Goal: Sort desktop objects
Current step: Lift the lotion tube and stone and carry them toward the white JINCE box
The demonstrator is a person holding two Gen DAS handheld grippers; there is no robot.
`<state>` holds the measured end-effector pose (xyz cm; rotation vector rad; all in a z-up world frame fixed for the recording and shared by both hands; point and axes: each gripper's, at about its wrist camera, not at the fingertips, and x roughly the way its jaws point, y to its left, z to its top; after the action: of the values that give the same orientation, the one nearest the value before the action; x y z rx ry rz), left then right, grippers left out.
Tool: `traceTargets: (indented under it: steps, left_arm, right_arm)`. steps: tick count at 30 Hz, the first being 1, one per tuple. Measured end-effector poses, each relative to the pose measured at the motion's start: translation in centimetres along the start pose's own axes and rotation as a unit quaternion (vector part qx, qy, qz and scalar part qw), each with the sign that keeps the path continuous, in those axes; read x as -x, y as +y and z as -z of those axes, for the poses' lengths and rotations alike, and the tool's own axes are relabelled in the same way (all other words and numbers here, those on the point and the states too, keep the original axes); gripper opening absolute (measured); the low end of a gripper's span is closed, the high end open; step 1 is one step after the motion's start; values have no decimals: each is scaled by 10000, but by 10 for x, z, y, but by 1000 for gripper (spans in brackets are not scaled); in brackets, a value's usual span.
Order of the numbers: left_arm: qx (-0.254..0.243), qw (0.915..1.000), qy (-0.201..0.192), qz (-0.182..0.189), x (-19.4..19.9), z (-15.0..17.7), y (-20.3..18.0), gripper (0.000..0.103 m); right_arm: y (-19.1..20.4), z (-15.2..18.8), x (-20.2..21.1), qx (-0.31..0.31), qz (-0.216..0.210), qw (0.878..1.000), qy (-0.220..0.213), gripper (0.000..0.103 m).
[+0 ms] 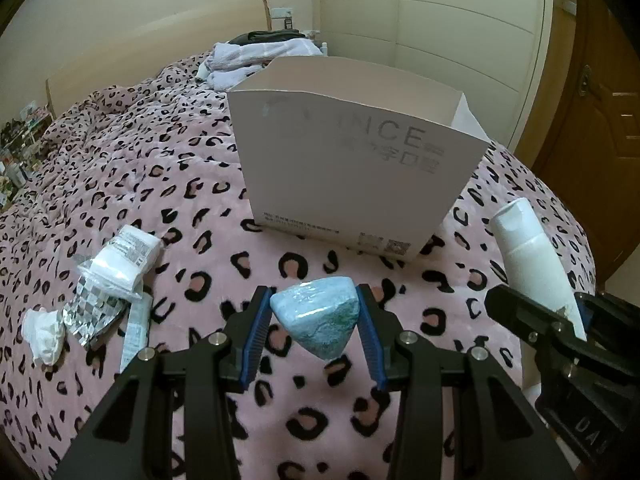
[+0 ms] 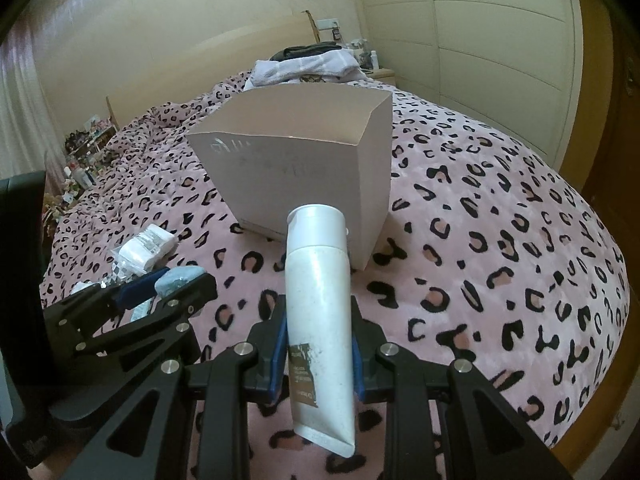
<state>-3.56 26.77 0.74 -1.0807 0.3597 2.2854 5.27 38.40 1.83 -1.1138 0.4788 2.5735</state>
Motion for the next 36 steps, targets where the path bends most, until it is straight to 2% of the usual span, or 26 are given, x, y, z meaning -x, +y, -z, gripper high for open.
traceTargets:
  steps: [10, 18, 27, 36]
  left_arm:
    - [-39, 10000, 48, 12, -20, -2, 8, 43]
    - [-59, 10000, -55, 20, -18, -11, 12, 43]
    - [-120, 9991, -375, 159, 4, -47, 13, 43]
    - [-130, 9969, -522, 574, 18, -109, 13, 43]
  right_arm:
    - [4, -2, -20, 27, -32, 10000, 89, 26]
    - [7, -6, -20, 59, -135, 9999, 32, 26]
    - [16, -33, 8, 263, -203, 9986, -412, 26]
    - [15, -74, 19, 376, -192, 9962, -763, 26]
